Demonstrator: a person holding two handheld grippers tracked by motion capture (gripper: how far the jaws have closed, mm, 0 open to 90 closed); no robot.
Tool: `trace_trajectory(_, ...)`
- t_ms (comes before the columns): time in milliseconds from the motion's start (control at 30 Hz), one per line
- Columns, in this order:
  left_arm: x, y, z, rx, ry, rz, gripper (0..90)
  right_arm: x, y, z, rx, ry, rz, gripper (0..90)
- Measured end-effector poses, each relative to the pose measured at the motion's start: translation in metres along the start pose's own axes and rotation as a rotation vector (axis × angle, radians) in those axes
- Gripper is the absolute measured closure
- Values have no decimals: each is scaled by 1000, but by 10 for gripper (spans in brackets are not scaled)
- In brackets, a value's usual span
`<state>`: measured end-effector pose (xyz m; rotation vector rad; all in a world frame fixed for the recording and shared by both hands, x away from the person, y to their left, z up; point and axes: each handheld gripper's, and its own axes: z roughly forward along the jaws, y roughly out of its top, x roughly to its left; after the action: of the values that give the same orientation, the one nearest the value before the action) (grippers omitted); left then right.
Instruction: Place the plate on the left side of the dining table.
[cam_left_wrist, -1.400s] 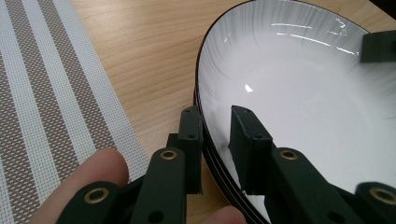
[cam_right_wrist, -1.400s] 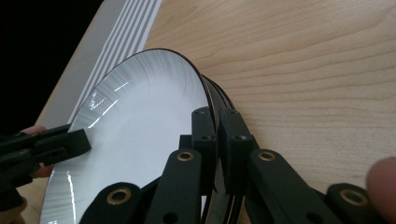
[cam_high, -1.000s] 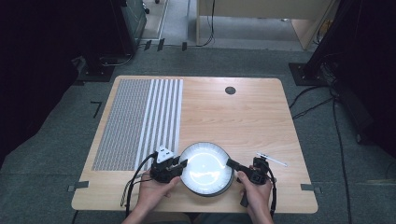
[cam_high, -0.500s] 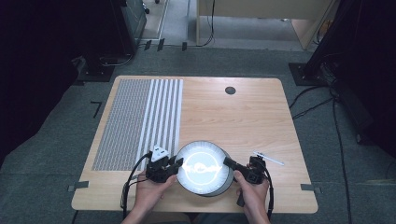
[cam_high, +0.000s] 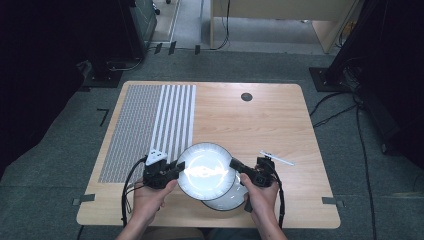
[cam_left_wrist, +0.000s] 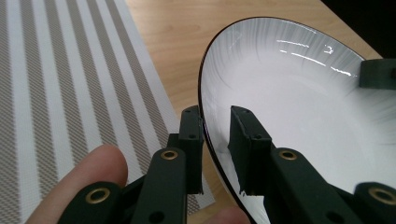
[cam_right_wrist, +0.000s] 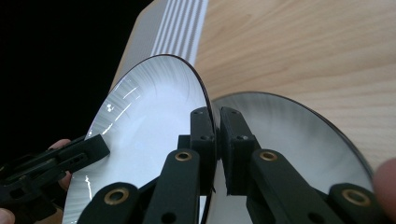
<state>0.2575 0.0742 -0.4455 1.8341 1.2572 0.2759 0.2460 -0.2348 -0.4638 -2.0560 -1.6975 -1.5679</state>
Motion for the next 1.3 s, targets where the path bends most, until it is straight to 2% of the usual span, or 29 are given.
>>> trace_trajectory(100,9,10,-8,-23,17,-7,762,12,8,9,3,15,-6,855)
trace_trajectory(167,13,13,-11,-29,23,-6,762,15,10,11,3,20,-6,855)
trace_trajectory(333,28,22,-19,-48,42,-20,764,31,19,28,13,36,-14,855)
trace_trajectory(367,33,24,-21,-54,43,-27,767,38,22,35,20,41,-21,855)
trace_trajectory(433,43,27,-25,-62,47,-39,769,40,23,38,22,43,-23,855)
trace_trajectory(500,53,29,-30,-78,53,-50,774,52,28,51,30,50,-44,855)
trace_trajectory(600,61,31,-34,-90,63,-48,774,60,31,58,38,55,-49,855)
trace_trajectory(667,70,33,-37,-95,74,-54,772,67,33,67,43,57,-61,855)
trace_trajectory(700,78,34,-40,-99,79,-63,772,75,35,75,51,54,-72,855)
trace_trajectory(733,78,34,-40,-99,79,-63,772,75,35,75,51,54,-72,855)
trace_trajectory(867,100,36,-46,-114,87,-100,775,91,38,94,60,51,-99,855)
trace_trajectory(900,105,36,-47,-120,93,-112,778,98,39,105,63,50,-100,855)
trace_trajectory(967,115,36,-48,-134,105,-125,778,100,40,109,66,53,-99,856)
trace_trajectory(1100,134,35,-46,-152,124,-156,781,110,42,132,69,46,-122,856)
trace_trajectory(1233,150,37,-39,-161,138,-160,779,116,48,158,76,36,-160,856)
trace_trajectory(1300,154,37,-36,-162,143,-160,779,116,49,161,78,34,-163,856)
